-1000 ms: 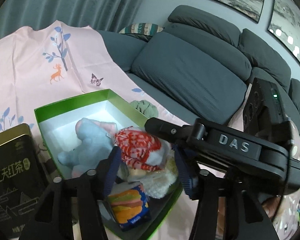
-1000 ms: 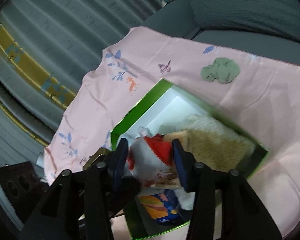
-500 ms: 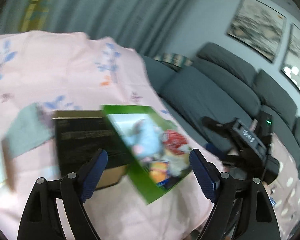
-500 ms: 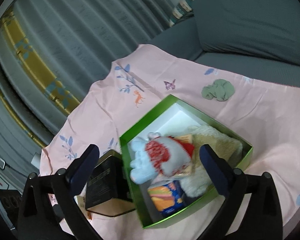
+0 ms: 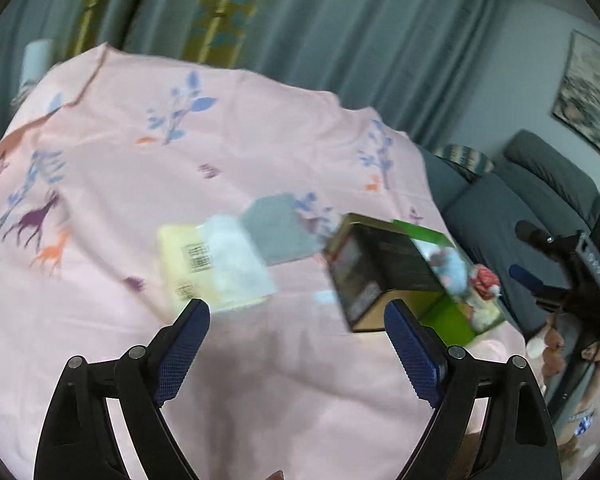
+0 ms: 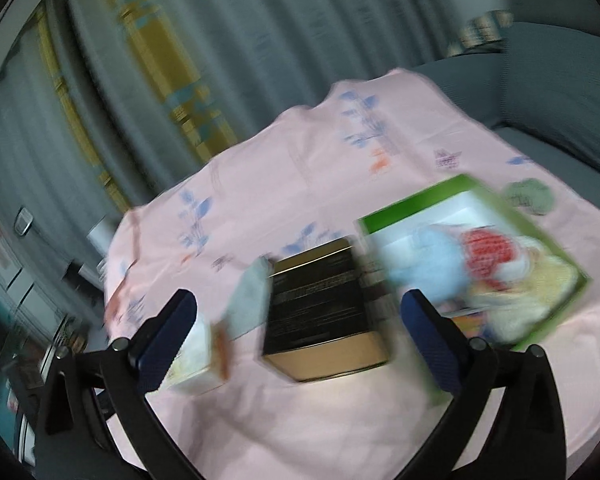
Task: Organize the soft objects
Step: 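Move the right gripper back to the grey cloth and grasp it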
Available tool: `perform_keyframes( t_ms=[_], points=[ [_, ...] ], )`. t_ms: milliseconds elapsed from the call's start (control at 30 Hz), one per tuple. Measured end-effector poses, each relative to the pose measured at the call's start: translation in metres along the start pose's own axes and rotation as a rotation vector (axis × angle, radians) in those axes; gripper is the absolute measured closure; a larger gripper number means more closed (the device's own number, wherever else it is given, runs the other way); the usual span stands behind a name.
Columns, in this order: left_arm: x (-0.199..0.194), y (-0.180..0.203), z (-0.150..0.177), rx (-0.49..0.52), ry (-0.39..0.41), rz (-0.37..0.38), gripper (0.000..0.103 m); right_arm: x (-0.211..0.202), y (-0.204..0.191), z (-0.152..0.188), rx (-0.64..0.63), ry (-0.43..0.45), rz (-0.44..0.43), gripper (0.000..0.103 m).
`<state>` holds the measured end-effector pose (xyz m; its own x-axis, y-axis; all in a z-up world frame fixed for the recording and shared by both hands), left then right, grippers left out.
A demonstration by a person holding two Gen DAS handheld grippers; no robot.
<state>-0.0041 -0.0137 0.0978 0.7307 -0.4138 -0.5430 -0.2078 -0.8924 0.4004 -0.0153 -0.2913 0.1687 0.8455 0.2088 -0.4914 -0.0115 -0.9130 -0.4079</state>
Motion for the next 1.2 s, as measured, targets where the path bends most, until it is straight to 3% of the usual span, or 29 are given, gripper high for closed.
perform_keyframes(
  t_ms=[100,200,400,467,533,767,833,900,967,1033,1200],
  points=[
    [0.008,-0.031,0.009,-0.067,-0.018,0.021,0.014,0.029,-0.043,0.011,-0.058,-0.091,-0.071,0.001],
    [0.025,-0.049,0.015,-0.117,-0.049,0.017,0.014,0.074,-0.088,0.015,-0.149,-0.185,-0.058,0.002],
    [0.032,-0.066,0.024,-0.116,-0.072,-0.053,0.014,0.214,-0.139,0.027,-0.308,-0.444,0.149,0.002],
    [0.032,-0.073,0.025,-0.099,-0.066,-0.098,0.014,0.261,-0.142,0.036,-0.339,-0.551,0.189,0.004],
    [0.034,-0.085,0.025,-0.132,-0.076,-0.132,0.014,0.291,-0.141,0.038,-0.327,-0.595,0.228,0.005],
    [0.034,-0.109,0.025,-0.182,-0.114,-0.204,0.014,0.366,-0.113,0.047,-0.367,-0.652,0.413,0.008],
    [0.033,-0.111,0.028,-0.184,-0.129,-0.223,0.014,0.375,-0.096,0.054,-0.337,-0.679,0.448,0.017],
    [0.032,-0.112,0.029,-0.179,-0.143,-0.209,0.014,0.376,-0.089,0.055,-0.284,-0.679,0.400,0.022],
    [0.029,-0.111,0.029,-0.186,-0.134,-0.201,0.014,0.371,-0.085,0.051,-0.273,-0.659,0.367,0.045],
    [0.027,-0.110,0.027,-0.182,-0.123,-0.193,0.014,0.364,-0.081,0.044,-0.270,-0.641,0.361,0.090],
    [0.026,-0.105,0.027,-0.167,-0.119,-0.200,0.014,0.315,-0.075,0.020,-0.186,-0.604,0.240,0.092]
  ],
)
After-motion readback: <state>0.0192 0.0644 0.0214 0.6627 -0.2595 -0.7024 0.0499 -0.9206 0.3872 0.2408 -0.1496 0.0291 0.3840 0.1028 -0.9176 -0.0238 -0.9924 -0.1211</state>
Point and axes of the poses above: each gripper's, at about its wrist camera, not at the fingertips, and x roughly the way its jaws point, y to its right, z to its underside, the point moved 4 cm from there along x, roughly the way its jaws point, and after that the axes turned 1 degree about y, right-handed, at the moved point
